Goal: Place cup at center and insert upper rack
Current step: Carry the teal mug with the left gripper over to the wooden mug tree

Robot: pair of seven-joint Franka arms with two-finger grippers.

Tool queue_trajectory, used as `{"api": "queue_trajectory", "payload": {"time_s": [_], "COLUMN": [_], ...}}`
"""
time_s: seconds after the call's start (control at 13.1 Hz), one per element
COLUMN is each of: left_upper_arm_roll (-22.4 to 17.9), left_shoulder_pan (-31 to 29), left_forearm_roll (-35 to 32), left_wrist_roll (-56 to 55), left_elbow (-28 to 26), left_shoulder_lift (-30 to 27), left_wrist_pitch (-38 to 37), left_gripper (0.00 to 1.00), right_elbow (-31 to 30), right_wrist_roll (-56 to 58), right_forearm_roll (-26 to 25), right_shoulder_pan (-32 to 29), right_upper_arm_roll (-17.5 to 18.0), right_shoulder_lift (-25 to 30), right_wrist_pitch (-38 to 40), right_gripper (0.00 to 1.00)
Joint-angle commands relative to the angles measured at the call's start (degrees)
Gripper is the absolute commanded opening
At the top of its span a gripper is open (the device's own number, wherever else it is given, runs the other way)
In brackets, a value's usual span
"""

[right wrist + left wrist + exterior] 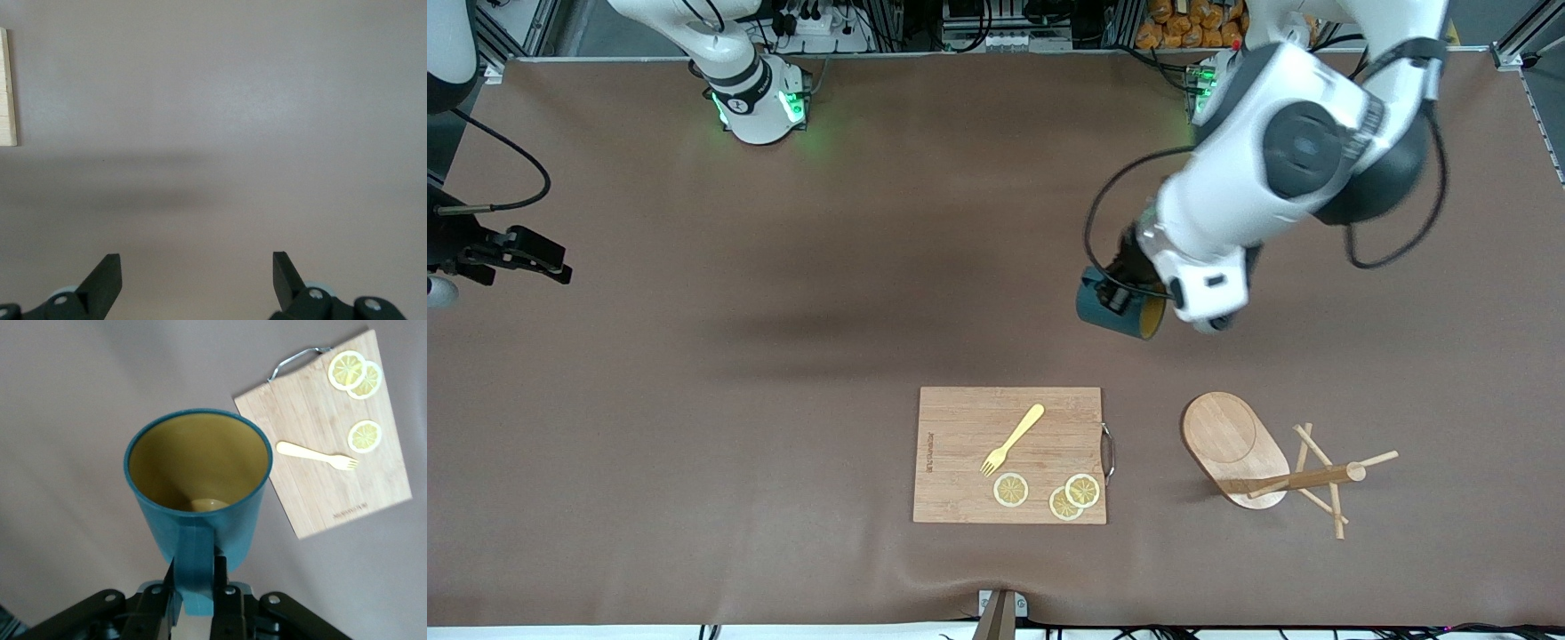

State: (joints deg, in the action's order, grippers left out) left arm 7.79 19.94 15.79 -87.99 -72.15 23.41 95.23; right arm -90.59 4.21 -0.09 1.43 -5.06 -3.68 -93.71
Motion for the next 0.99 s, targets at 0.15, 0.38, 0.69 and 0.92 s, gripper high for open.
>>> {"api": "queue_trajectory", "payload": {"time_s": [0.15,0.38,0.69,0.92], "left_upper_arm_roll": [0.47,0.21,0.12,0.21], "left_shoulder_pan": [-8.58,-14.65,-19.76,-24.23], "left_forearm_roll": [10.64,20.48,28.15,33.67], "left_wrist_roll": [9.66,14.77,18.46,23.98], "left_elbow": [-1.85,-1.94,-2.03,-2.20], "left_shoulder_lift": [-1.26,-0.38,1.38,3.48], "left_wrist_pitch": [0.65,0.48,0.13,-0.14], "left_gripper": [0.00,0.00,0.00,0.00], "right_elbow": [-0.38,-0.38,-0.38,-0.20], "right_wrist_roll": [0.71,0.71,0.54,0.63], "right_forearm_roll": [-0.61,-0.61,-0.61,-0.61], "right_shoulder_pan": [-0.55,-0.46,-0.55,-0.46], "right_upper_arm_roll": [0.58,0.58,0.58,0.58], "right_shoulder_lift": [1.04,1.39,2.18,2.18], "right_wrist_pitch": [-0.07,-0.07,0.28,-0.33], "right_gripper": [1.00,1.00,1.00,1.00]}}
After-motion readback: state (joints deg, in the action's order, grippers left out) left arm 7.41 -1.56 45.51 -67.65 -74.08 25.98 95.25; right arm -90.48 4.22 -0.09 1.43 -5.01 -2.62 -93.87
